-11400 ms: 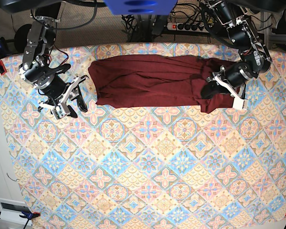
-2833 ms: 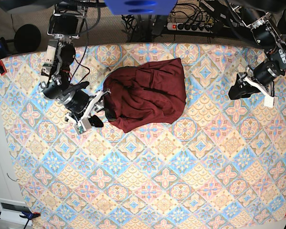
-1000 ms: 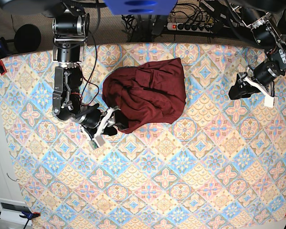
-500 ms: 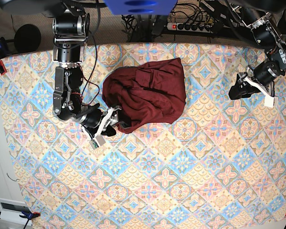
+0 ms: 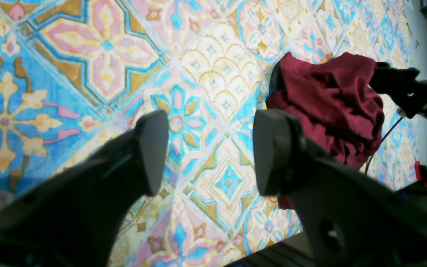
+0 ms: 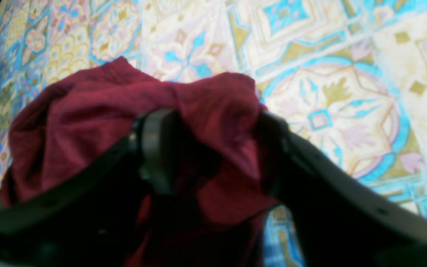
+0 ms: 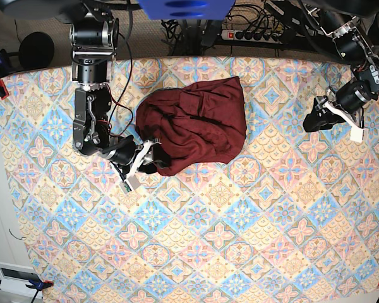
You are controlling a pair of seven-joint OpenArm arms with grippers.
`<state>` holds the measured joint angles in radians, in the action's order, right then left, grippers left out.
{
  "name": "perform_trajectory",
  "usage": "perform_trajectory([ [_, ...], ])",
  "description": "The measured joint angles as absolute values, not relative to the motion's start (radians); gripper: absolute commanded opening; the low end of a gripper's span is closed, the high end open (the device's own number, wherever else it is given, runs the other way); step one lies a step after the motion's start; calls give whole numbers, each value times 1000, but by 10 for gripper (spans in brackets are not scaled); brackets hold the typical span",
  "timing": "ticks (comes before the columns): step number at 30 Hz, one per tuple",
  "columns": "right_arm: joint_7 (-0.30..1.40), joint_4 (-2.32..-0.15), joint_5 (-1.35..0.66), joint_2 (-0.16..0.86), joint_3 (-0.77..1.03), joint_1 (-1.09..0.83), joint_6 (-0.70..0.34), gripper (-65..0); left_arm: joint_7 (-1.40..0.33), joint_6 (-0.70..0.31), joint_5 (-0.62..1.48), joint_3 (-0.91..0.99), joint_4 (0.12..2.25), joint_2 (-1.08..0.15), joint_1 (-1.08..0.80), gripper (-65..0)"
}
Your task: Layout the t-shirt on the table in an organized manner, then fold the t-shirt properly
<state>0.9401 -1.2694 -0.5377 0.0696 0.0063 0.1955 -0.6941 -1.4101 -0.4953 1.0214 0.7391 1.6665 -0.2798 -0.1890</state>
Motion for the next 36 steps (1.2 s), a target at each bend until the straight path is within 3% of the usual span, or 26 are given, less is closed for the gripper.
perform_trajectory([
  [4,955,-1358,-535,70,6,182,-691,-616,-1410,-495,1021,739,1666,-280,-189,-296],
  [5,951,-1382,-540,70,6,182,-692,-629,-1410,-495,1021,739,1666,-280,-189,-296],
  [17,930,-1558,-606,67,-136,124,-695,-615,-1410,-498,1018,739,1666,-280,-189,-296],
  [19,931,-1510,-596,71,-129,125,-691,-585,-1410,-498,1018,739,1666,-280,-189,-296],
  [24,932,-1443,-596,64,-47,120,-696,-374,-1410,-498,1018,739,1666,-280,-192,-296],
  [30,963,-1433,-582,80,2,149,-688,-214,-1410,-498,1020,739,1666,-280,-195,-296],
  [33,924,-1430,-605,69,0,204,-688,-170,-1410,-498,1021,739,1666,-280,-195,-296],
  [36,931,-1429,-603,67,-2,222,-695,-171,-1410,-498,1021,739,1666,-280,-195,-296],
])
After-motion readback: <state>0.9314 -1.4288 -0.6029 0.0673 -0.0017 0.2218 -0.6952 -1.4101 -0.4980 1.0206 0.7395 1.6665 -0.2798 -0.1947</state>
